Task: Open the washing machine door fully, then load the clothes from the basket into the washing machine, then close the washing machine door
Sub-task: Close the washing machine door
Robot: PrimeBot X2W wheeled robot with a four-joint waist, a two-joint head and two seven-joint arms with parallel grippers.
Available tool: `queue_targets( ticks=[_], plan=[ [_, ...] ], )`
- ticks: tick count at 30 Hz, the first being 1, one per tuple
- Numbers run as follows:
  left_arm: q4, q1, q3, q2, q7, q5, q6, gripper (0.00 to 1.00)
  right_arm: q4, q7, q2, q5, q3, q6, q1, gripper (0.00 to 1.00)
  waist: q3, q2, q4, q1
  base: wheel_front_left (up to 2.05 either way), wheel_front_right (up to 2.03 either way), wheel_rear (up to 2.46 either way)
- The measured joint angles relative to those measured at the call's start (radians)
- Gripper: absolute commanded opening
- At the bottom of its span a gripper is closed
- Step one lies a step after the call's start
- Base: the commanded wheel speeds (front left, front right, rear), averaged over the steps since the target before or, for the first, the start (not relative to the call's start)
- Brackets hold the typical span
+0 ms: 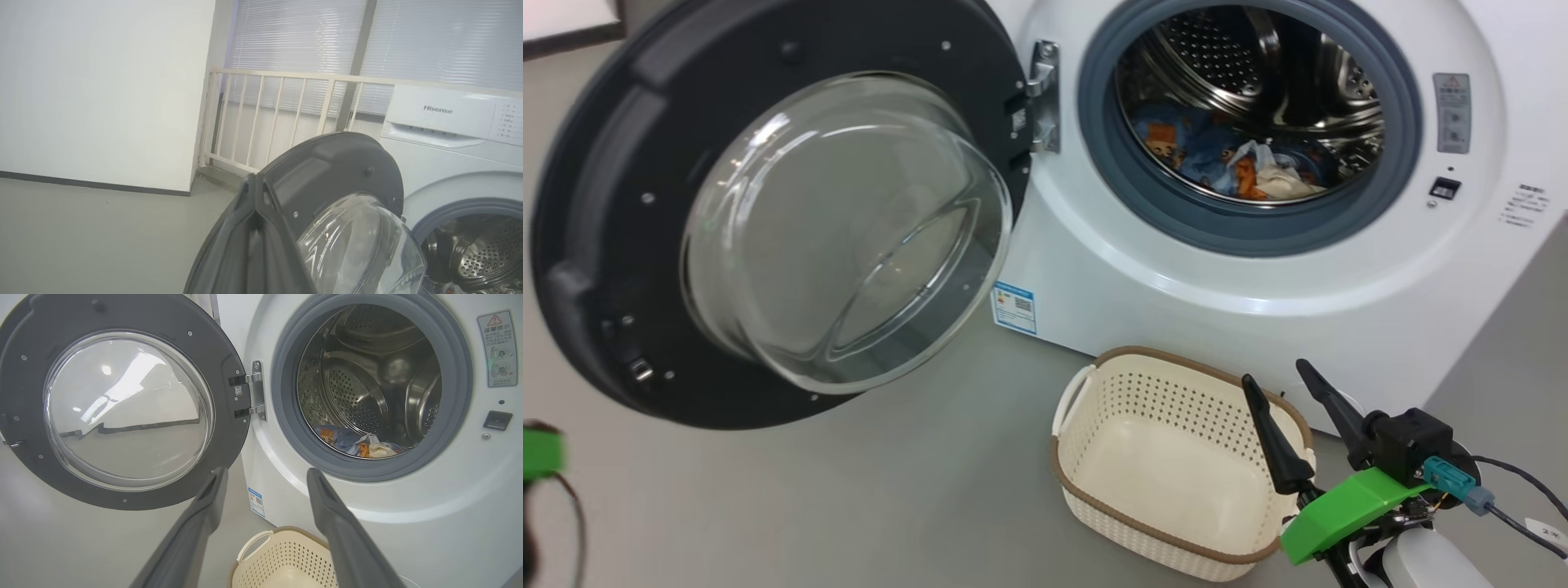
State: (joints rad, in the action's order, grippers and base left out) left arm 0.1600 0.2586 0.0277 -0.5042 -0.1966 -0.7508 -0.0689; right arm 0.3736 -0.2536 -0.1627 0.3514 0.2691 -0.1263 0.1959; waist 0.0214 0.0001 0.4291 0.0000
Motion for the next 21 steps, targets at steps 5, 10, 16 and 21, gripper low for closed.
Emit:
queue_targets(
  ticks=[5,10,16,21],
  plan=[
    [0.028,0.071,-0.114,-0.025,0.011,-0.124,0.049,0.0,0.002,0.0,-0.007,-0.002,0.0,0.0,0.002,1.0,-0.018,-0.0001,-0.037,0.0,0.0,0.0,0.0],
    [0.224,0.219,-0.228,-0.058,0.067,-0.31,0.132,0.0,0.009,0.0,-0.023,-0.012,0.014,0.0,0.025,1.0,-0.04,0.0,-0.081,0.0001,0.0,0.0,0.0],
    [0.456,0.357,-0.338,-0.089,0.175,-0.513,0.171,0.0,0.011,0.0,-0.04,-0.016,0.02,0.0,0.046,1.0,-0.057,0.0,-0.125,0.0,0.0,0.0,0.0],
    [0.641,0.437,-0.4,-0.122,0.275,-0.628,0.184,0.0,0.01,0.003,-0.053,-0.037,0.02,0.0,0.05,1.0,-0.078,0.0,-0.156,0.0,0.0,0.0,0.0]
  ],
)
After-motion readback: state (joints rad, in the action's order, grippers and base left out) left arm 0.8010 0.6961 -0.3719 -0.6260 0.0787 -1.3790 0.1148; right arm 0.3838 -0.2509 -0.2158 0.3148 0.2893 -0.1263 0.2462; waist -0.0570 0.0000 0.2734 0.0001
